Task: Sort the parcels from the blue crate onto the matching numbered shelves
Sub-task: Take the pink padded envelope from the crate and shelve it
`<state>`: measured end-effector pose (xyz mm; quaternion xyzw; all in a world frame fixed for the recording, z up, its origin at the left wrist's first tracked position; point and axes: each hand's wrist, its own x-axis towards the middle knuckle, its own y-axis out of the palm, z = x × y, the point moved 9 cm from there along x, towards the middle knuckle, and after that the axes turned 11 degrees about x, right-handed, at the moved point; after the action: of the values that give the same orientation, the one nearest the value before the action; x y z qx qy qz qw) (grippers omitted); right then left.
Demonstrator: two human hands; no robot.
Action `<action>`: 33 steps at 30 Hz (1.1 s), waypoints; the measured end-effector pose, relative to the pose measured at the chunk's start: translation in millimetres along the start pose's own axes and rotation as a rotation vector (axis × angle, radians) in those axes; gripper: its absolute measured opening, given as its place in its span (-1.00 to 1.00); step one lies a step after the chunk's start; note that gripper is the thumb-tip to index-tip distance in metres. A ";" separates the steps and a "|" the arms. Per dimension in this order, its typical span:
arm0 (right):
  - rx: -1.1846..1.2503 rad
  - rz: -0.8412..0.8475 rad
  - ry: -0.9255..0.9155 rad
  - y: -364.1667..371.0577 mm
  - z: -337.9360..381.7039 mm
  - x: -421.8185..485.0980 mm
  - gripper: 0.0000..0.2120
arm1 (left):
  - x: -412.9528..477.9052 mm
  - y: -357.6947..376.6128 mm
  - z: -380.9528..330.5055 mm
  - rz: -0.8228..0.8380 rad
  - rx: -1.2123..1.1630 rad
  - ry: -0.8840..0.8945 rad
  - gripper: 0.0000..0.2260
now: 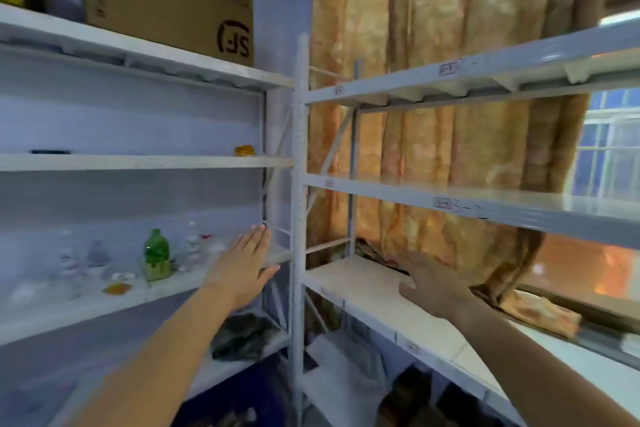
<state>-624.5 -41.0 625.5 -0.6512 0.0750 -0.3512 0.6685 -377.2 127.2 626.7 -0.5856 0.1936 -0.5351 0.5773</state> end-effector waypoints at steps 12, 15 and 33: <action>0.233 0.052 -0.370 12.6 306.9 127.9 -0.32 | -99.1 -50.8 244.1 0.089 0.203 -0.471 -0.31; 0.215 0.087 -0.403 30.8 319.4 146.1 -0.34 | -95.4 -30.7 248.7 0.138 0.232 -0.468 -0.32; 0.220 0.526 -0.483 288.4 282.7 258.9 -0.34 | -45.8 221.2 243.8 0.502 0.085 -0.554 -0.32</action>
<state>-167.4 16.0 491.5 -0.5979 0.0416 -0.0097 0.8004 -99.6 223.0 471.2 -0.6179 0.1455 -0.2057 0.7448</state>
